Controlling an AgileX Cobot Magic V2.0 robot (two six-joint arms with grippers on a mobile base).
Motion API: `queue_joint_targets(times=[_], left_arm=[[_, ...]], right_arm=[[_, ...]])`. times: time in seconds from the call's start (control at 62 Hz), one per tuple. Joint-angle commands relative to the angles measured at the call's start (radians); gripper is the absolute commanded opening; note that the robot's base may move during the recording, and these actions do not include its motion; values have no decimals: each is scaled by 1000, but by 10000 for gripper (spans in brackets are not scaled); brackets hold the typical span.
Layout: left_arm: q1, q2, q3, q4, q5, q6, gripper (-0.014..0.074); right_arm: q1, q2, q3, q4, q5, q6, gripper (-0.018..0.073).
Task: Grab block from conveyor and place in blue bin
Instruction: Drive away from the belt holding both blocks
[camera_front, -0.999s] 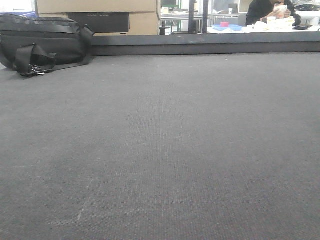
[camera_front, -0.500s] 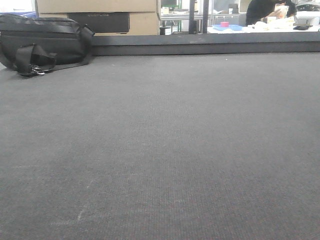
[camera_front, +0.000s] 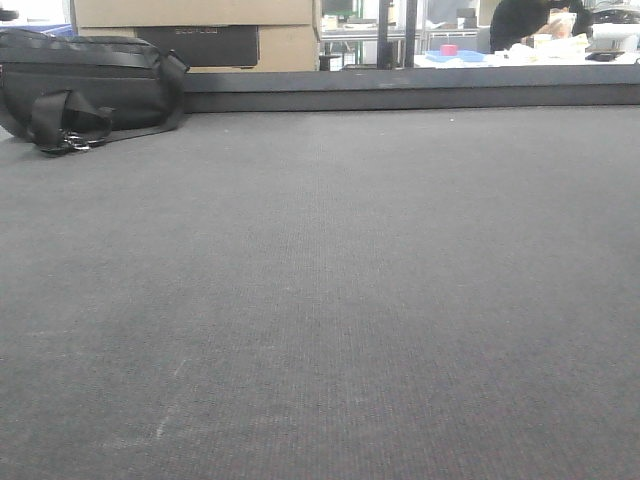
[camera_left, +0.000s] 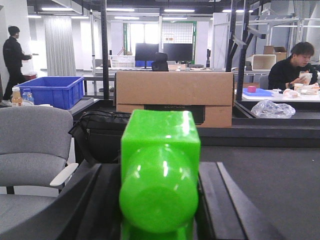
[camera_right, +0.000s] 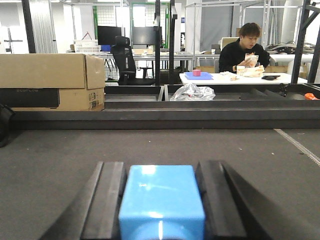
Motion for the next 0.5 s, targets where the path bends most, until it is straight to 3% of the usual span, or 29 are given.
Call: queue_joint_targets(times=[0.0,0.484], left_arm=[[0,-5,0,2,-21,0,-111],[0,-5,0,2,-21,0,-111]], right_arm=[[1,-4,0,1,-25,-7,-162],[1,-4,0,1,-25,-7,-162]])
